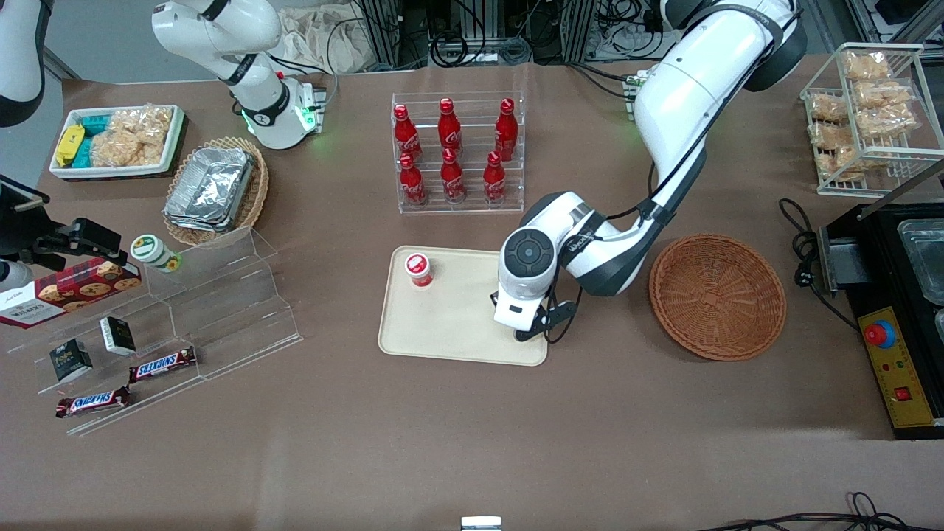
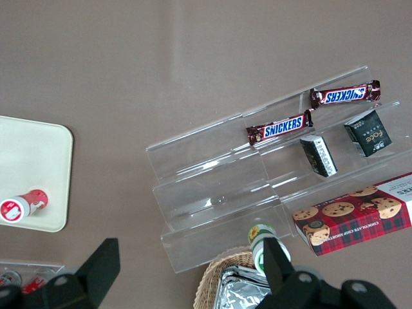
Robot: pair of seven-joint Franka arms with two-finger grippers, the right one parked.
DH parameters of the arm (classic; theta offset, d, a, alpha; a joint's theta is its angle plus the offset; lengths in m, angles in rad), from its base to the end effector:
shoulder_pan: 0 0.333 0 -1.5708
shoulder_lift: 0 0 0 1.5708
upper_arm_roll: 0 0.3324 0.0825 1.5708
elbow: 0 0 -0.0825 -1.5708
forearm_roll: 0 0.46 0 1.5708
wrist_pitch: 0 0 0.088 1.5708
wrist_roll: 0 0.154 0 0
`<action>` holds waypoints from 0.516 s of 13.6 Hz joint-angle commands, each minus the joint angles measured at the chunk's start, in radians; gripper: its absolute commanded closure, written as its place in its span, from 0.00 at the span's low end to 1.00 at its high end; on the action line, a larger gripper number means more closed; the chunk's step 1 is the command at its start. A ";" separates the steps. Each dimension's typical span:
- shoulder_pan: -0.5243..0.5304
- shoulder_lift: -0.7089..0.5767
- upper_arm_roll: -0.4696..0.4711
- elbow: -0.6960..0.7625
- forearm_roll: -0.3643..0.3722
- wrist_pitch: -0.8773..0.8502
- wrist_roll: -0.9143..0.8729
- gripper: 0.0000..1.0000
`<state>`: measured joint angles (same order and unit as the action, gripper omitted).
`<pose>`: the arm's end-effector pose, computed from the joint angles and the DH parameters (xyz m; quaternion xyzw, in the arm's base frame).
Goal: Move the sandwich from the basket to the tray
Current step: 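Lower the sandwich onto the tray and open the left gripper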
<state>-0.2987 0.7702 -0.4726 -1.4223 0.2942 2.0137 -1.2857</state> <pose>0.6140 -0.4872 0.1925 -0.9702 -0.2354 0.0532 0.0213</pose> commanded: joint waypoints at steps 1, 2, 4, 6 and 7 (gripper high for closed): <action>-0.002 0.008 -0.003 0.031 0.023 0.005 -0.027 0.14; 0.001 0.000 -0.003 0.031 0.022 0.004 -0.030 0.01; 0.035 -0.031 -0.004 0.039 0.016 -0.003 -0.076 0.00; 0.079 -0.116 -0.006 0.028 0.005 -0.027 -0.066 0.01; 0.102 -0.164 -0.006 0.022 -0.001 -0.062 -0.060 0.01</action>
<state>-0.2404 0.7161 -0.4714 -1.3718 0.2943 2.0086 -1.3332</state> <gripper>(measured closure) 0.031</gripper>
